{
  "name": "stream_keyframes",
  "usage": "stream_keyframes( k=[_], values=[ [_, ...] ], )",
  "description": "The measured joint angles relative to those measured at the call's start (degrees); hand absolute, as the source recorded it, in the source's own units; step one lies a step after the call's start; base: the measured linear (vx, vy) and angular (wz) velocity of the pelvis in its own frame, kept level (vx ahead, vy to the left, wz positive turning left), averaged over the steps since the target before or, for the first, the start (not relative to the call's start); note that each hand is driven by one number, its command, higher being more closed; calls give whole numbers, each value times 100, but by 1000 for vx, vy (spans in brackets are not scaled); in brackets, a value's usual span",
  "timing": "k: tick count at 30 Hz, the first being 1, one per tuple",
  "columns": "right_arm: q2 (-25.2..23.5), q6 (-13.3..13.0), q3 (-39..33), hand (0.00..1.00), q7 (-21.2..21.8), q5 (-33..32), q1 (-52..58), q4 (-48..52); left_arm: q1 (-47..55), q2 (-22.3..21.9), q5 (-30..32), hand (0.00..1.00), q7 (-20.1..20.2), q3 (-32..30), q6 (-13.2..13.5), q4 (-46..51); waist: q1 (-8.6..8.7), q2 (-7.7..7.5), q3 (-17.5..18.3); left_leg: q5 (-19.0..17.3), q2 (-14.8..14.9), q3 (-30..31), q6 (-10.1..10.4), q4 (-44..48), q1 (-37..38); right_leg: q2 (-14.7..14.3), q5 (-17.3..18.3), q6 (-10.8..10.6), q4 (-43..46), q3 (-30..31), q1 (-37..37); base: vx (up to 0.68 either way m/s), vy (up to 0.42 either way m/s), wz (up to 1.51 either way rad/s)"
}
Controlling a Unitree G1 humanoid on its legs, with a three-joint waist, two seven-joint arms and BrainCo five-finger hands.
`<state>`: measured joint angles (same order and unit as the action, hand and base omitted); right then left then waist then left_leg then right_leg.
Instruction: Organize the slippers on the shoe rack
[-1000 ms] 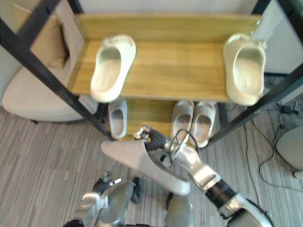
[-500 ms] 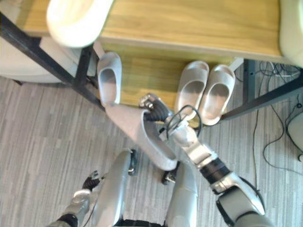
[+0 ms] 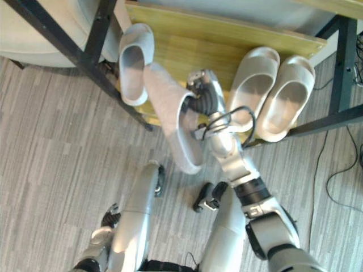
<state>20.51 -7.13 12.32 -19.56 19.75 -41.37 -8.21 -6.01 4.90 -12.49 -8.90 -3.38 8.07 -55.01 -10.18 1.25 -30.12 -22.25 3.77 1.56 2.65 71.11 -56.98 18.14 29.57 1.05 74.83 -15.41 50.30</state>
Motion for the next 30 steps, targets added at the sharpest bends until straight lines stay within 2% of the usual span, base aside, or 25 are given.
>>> stream_keyframes(
  k=[5,12,17,23,30],
  values=[
    [-88,256,-116,100,-389,338,-400,-200,14,-36,-2,0,-114,-58,4,127,-69,1,1,4,-47,50,43,20,-26,75,75,34,96,-49,14,-27,12,7],
    [-220,698,-454,100,-584,662,-1140,-941,13,-105,-5,0,-235,-222,15,277,-213,3,11,42,-64,157,153,171,-298,126,197,109,288,-184,189,-19,15,7],
    [-224,883,-535,100,-627,729,-1536,-1589,11,-115,-13,0,-328,-226,16,275,-275,5,27,42,-82,253,171,234,-482,145,246,143,388,-256,325,-36,12,5],
    [-248,1033,-531,100,-653,737,-1835,-2458,18,-127,-15,0,-377,-217,32,222,-357,10,223,85,-127,333,245,321,-781,184,284,215,520,-307,591,-37,13,5],
    [-249,1179,-514,100,-802,736,-2241,-3309,5,-149,-133,0,-470,-171,47,198,-519,16,350,149,-174,432,317,321,-1014,231,316,272,599,-406,779,-36,7,6]
  ],
)
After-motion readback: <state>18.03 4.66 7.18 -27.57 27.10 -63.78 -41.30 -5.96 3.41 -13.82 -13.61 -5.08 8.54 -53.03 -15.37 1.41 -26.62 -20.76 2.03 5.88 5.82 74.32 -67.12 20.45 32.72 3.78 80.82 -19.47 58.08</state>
